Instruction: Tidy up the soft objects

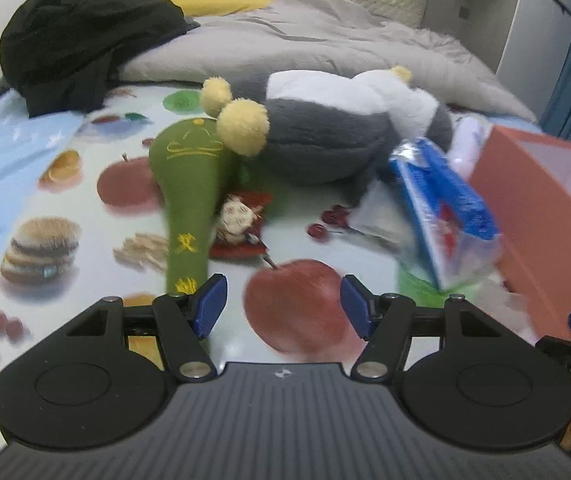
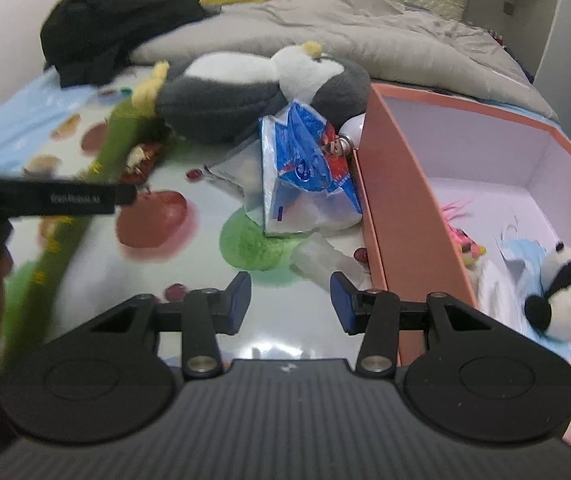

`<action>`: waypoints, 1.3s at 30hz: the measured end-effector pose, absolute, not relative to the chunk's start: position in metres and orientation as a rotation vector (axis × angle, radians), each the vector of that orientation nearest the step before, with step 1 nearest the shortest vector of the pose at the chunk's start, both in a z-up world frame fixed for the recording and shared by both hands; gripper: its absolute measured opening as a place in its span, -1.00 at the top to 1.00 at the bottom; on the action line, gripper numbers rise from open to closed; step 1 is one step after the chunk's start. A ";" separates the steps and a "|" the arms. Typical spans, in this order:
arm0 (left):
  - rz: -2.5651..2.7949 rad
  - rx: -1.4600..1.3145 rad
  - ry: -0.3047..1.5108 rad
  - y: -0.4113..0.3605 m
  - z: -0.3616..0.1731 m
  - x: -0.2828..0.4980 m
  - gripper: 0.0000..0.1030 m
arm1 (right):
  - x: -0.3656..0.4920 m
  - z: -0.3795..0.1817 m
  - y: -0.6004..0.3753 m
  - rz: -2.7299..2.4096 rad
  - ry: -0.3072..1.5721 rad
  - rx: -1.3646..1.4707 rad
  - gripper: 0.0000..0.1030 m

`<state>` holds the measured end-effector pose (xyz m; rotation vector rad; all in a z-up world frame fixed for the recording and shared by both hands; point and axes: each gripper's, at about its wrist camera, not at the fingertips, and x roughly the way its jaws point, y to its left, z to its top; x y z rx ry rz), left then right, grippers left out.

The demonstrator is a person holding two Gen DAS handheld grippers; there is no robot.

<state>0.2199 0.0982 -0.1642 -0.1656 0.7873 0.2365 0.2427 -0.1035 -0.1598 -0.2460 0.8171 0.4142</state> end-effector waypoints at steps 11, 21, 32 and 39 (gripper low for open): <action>0.289 -0.021 0.802 0.111 -0.187 0.270 -0.32 | 0.285 -0.197 -0.078 0.399 0.847 -0.348 0.11; 0.331 0.099 0.857 0.108 -0.205 0.307 0.01 | 0.302 -0.216 -0.072 0.383 0.838 -0.417 0.12; 0.345 0.085 0.833 0.113 -0.199 0.304 0.39 | 0.302 -0.211 -0.077 0.394 0.817 -0.419 0.49; 0.328 -0.048 0.822 0.104 -0.179 0.279 0.39 | 0.285 -0.197 -0.082 0.414 0.811 -0.380 0.50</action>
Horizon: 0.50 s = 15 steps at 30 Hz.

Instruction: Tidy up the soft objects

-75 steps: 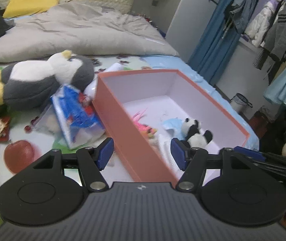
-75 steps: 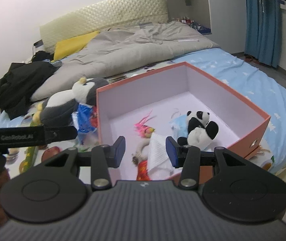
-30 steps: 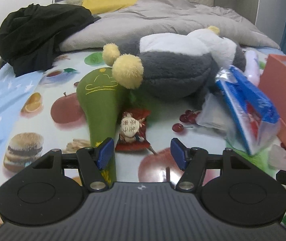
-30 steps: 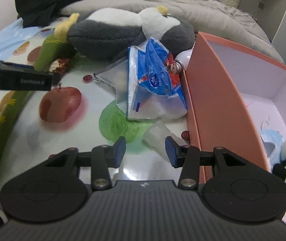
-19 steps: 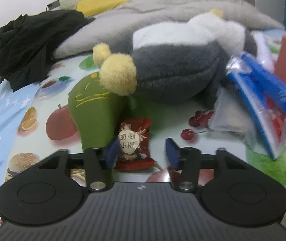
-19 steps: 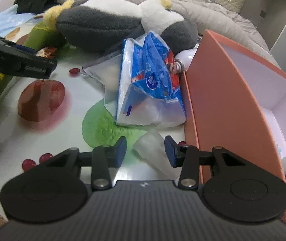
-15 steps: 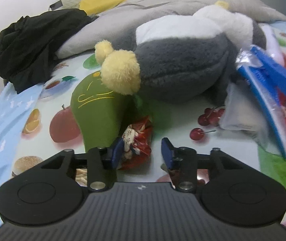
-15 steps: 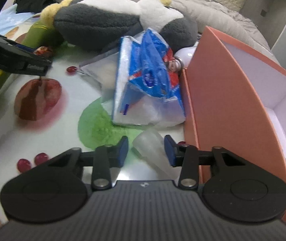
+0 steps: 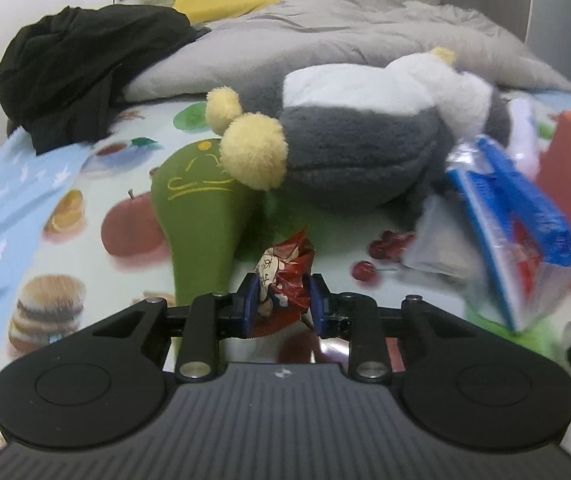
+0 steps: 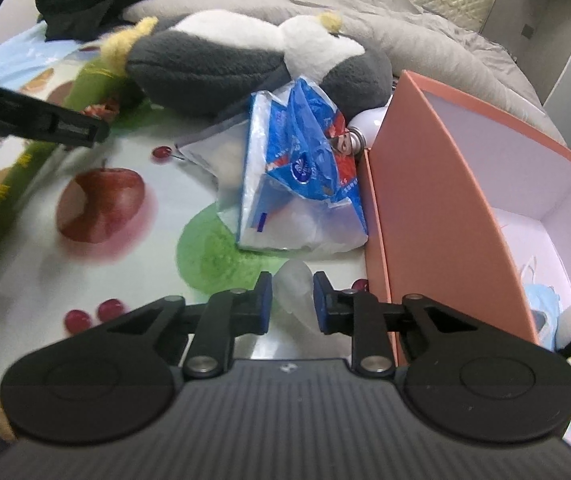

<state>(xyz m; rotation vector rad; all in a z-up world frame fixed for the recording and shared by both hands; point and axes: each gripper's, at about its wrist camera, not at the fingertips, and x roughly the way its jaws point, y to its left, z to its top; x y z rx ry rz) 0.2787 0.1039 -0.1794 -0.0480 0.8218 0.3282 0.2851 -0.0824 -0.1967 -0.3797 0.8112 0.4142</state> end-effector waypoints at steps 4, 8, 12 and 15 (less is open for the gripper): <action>0.309 -0.124 0.825 0.093 -0.172 0.258 0.39 | 0.275 -0.187 -0.088 0.423 0.810 -0.333 0.50; 0.284 -0.227 0.846 0.087 -0.169 0.234 0.39 | 0.262 -0.182 -0.092 0.438 0.821 -0.279 0.50; 0.255 -0.309 0.864 0.078 -0.170 0.209 0.39 | 0.249 -0.182 -0.097 0.457 0.860 -0.206 0.50; 0.234 -0.391 0.889 0.071 -0.172 0.191 0.39 | 0.242 -0.184 -0.104 0.466 0.921 -0.115 0.50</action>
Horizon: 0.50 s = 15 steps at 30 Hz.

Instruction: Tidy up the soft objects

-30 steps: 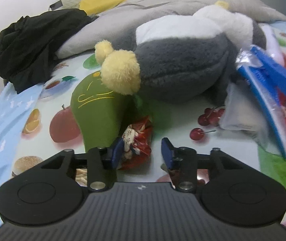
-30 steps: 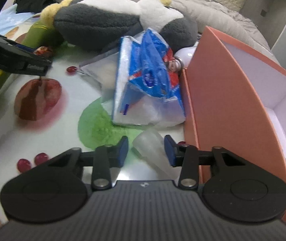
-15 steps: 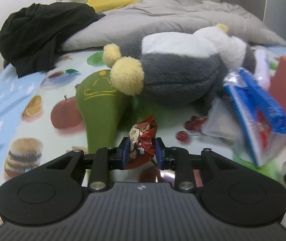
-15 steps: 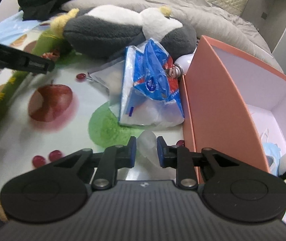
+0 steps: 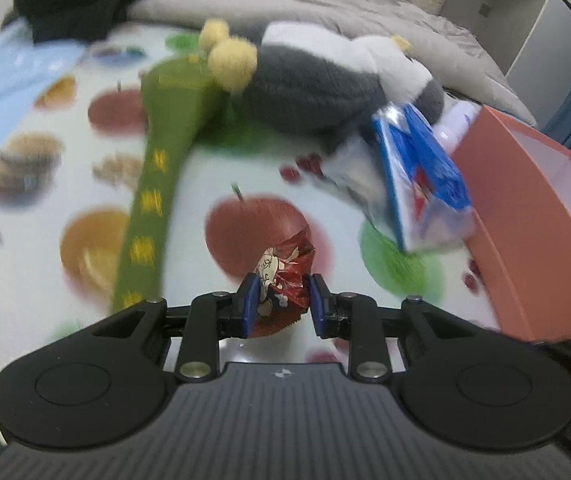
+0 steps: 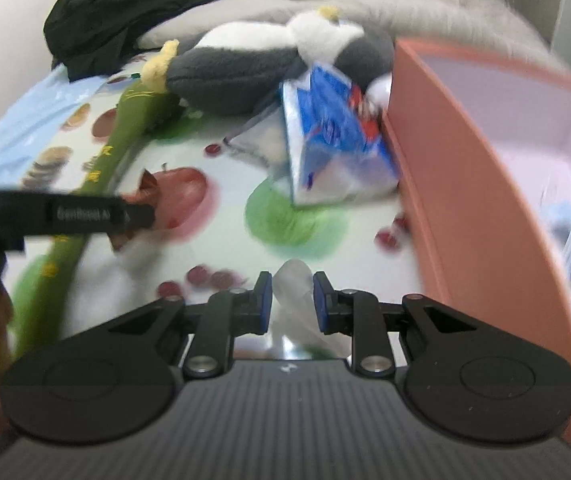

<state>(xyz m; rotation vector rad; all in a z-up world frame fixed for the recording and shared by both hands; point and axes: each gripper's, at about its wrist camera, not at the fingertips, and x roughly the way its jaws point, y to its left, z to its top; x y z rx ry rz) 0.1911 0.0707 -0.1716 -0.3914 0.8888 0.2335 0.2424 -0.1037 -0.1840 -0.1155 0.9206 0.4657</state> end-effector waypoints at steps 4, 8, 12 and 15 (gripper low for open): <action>0.212 -0.428 0.901 0.059 -0.173 0.178 0.39 | 0.232 -0.186 -0.104 0.477 0.952 -0.061 0.48; 0.211 -0.419 0.897 0.052 -0.172 0.173 0.39 | 0.233 -0.190 -0.108 0.481 0.981 -0.026 0.39; 0.206 -0.409 0.892 0.052 -0.172 0.174 0.39 | 0.235 -0.188 -0.113 0.494 0.999 -0.036 0.26; 0.196 -0.408 0.885 0.053 -0.172 0.175 0.39 | 0.232 -0.181 -0.116 0.521 0.986 -0.087 -0.06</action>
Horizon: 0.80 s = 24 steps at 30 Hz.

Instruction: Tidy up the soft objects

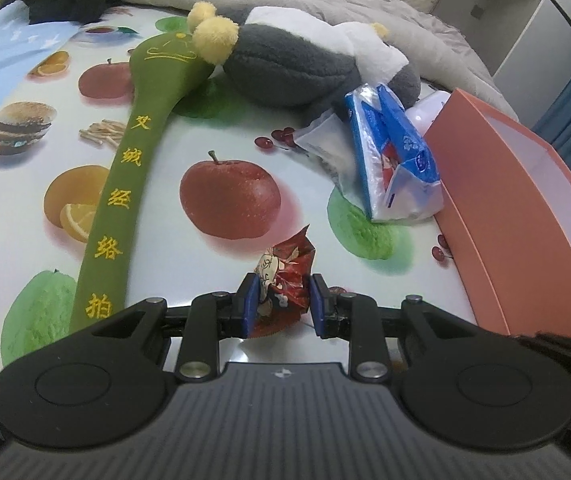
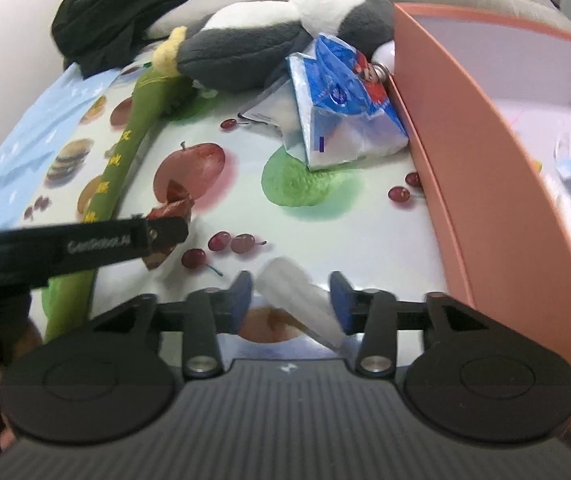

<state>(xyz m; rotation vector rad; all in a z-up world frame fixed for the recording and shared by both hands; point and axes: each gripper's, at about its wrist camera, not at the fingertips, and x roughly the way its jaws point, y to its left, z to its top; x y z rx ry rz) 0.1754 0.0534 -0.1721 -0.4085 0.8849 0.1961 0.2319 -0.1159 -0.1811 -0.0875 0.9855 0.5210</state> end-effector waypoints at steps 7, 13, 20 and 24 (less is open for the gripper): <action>0.181 -0.398 0.876 0.053 -0.175 0.168 0.39 | 0.231 -0.178 -0.126 0.593 0.955 -0.195 -0.10; 0.170 -0.388 0.872 0.049 -0.177 0.156 0.39 | 0.219 -0.179 -0.116 0.755 0.939 -0.335 -0.10; 0.166 -0.373 0.875 0.047 -0.179 0.148 0.39 | 0.203 -0.189 -0.096 0.804 0.846 -0.569 -0.10; 0.164 -0.359 0.871 0.045 -0.179 0.146 0.39 | 0.208 -0.198 -0.095 0.794 0.850 -0.566 -0.10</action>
